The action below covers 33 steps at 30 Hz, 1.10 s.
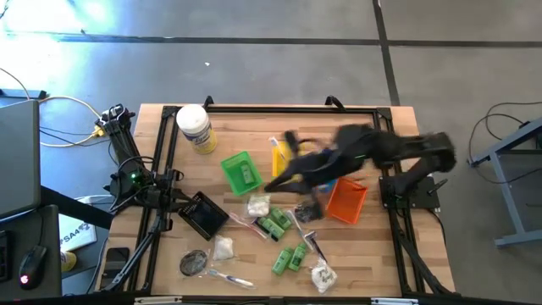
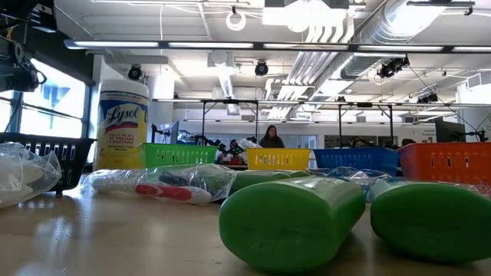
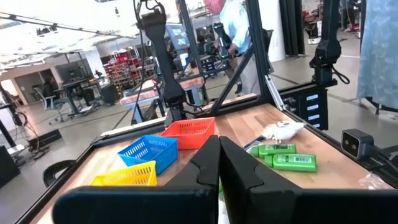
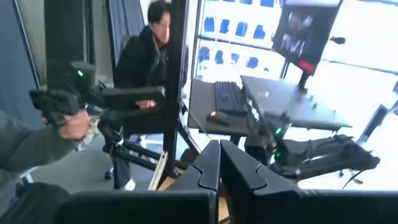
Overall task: Pick & Place Travel size toiletries
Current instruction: Put the bottom left cotton pack into the blue bin
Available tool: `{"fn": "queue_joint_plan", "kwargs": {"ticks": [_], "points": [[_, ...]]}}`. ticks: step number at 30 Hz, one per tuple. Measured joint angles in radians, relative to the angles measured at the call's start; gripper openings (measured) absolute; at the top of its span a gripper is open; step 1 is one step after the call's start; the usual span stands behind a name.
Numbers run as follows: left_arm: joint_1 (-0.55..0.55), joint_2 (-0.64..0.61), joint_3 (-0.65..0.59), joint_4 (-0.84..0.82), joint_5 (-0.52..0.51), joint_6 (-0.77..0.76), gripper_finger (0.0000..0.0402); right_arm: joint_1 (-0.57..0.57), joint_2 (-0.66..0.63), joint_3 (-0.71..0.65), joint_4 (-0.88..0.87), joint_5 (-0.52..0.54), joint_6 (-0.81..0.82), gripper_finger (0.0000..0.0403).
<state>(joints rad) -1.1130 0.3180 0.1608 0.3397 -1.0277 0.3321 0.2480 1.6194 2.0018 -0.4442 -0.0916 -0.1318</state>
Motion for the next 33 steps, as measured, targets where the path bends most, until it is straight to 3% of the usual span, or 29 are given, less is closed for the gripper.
{"fn": "queue_joint_plan", "kwargs": {"ticks": [7, 12, 14, 24, 29, 33], "points": [[0.0, 0.0, 0.0, -0.017, -0.005, -0.027, 0.0, 0.048, -0.23, -0.091, -0.082, 0.133, 0.019, 0.0002], [0.0, 0.0, 0.0, -0.058, -0.005, -0.063, 0.0, 0.128, -0.434, -0.301, -0.069, 0.358, 0.034, 0.0002], [0.0, 0.0, 0.0, -0.07, -0.006, -0.075, 0.0, 0.152, -0.528, -0.418, -0.013, 0.403, 0.057, 0.0002], [0.0, 0.0, 0.0, -0.089, -0.007, -0.106, 0.0, 0.159, -0.89, -1.131, 0.469, 0.372, 0.098, 0.0002], [0.0, 0.0, 0.0, -0.098, -0.007, -0.106, 0.0, 0.075, -0.998, -1.491, 0.796, 0.31, 0.141, 0.0002], [0.0, 0.0, 0.0, -0.102, -0.048, -0.105, 0.0, -0.028, -1.017, -1.692, 0.973, 0.228, 0.224, 0.0002]]}}
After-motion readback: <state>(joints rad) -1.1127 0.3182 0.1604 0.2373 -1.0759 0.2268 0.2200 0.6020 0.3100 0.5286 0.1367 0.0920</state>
